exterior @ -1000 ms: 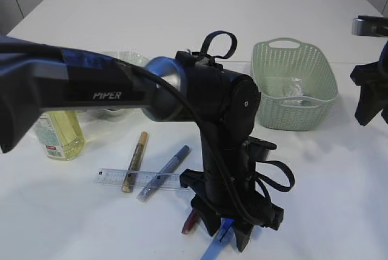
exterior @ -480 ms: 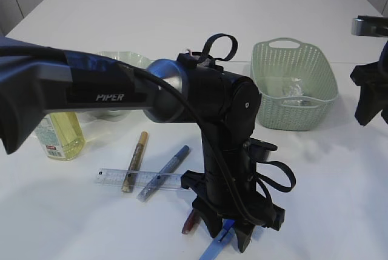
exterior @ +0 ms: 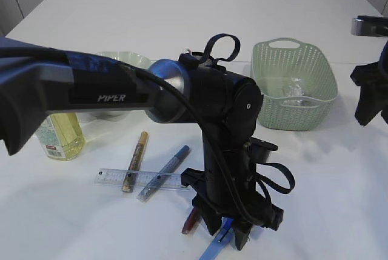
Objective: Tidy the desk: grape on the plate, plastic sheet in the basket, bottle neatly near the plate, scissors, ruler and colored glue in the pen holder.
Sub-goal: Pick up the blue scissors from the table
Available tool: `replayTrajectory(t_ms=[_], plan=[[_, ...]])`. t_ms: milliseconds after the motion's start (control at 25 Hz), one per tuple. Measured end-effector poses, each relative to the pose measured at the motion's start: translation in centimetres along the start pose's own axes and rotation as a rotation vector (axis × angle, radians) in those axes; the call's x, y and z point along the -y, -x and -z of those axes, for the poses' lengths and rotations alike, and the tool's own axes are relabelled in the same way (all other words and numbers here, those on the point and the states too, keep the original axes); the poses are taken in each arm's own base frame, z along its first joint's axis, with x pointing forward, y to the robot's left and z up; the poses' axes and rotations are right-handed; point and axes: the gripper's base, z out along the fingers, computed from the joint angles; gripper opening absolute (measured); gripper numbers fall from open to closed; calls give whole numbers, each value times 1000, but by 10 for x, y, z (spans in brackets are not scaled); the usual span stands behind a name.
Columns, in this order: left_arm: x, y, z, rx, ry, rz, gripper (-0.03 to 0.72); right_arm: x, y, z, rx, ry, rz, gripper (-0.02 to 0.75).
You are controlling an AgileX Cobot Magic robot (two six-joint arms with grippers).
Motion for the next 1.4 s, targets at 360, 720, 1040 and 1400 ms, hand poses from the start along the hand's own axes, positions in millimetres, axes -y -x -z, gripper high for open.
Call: replayTrajectory(t_ms=[360,720,1040,1400], plan=[[-6,2,1,20,77,-42,379,0,0,0,0,1,1,404],[-3,1,0,21,86,-55,365,0,0,0,1,4,0,404],[3,-1,-1,27,98,-43,364,-1,0,0,1,6,0,404],[3,0,-1,41,93,-2,352,-1,0,0,3,10,-2,404]])
